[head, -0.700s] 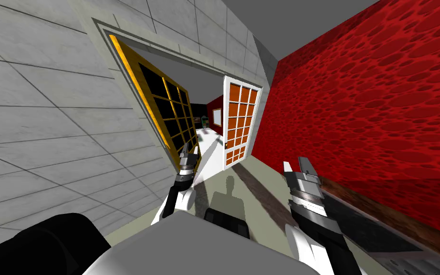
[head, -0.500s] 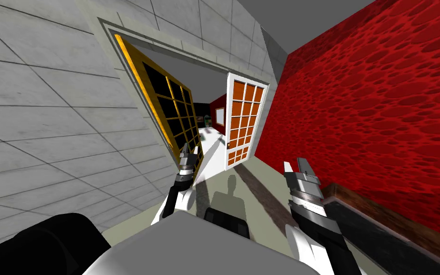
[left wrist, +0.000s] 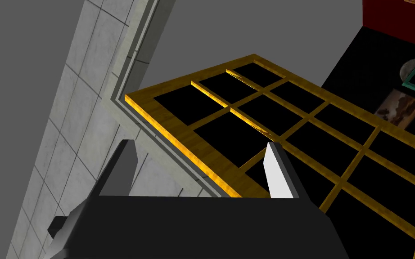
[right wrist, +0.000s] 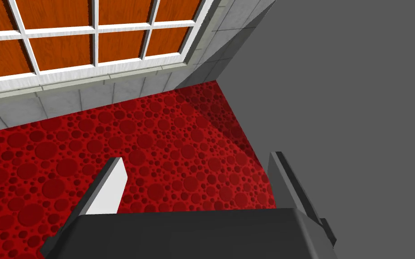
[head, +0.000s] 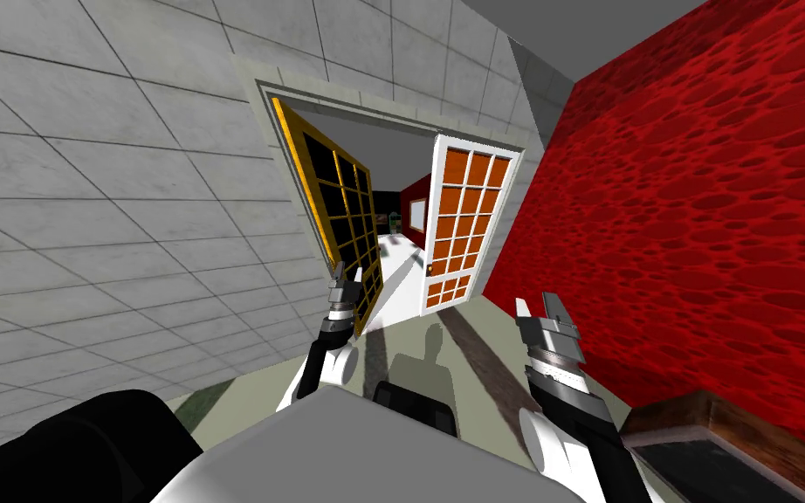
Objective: Push the door open
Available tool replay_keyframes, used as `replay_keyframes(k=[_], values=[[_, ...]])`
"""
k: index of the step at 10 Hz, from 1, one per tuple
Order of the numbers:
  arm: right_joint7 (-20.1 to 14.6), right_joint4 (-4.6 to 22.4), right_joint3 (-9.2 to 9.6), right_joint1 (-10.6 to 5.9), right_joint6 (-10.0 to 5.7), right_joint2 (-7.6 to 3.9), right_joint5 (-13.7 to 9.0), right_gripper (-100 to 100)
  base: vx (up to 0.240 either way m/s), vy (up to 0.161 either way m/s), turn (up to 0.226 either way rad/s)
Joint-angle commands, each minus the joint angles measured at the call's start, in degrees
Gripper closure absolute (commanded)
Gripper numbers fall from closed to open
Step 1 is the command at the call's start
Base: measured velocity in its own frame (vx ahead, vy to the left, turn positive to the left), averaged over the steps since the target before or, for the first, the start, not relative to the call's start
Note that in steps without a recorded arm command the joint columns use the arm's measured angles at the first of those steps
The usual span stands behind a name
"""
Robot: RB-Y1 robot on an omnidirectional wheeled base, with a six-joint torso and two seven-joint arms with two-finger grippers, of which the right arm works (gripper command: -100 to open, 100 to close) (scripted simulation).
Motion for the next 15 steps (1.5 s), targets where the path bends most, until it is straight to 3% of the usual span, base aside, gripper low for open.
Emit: replay_keyframes(k=[1, 6, 15], values=[[-1.72, 2.04, -0.37, -0.61, -0.91, -0.57, -1.55, -100, 0.089, -0.067, 0.375], [-5.87, 7.70, -1.22, -2.25, -3.36, -1.69, -5.58, -100, 0.064, -0.084, 0.299], [-13.32, 17.86, -2.74, -5.20, -7.74, -2.92, -12.83, -100, 0.046, -0.086, 0.227]])
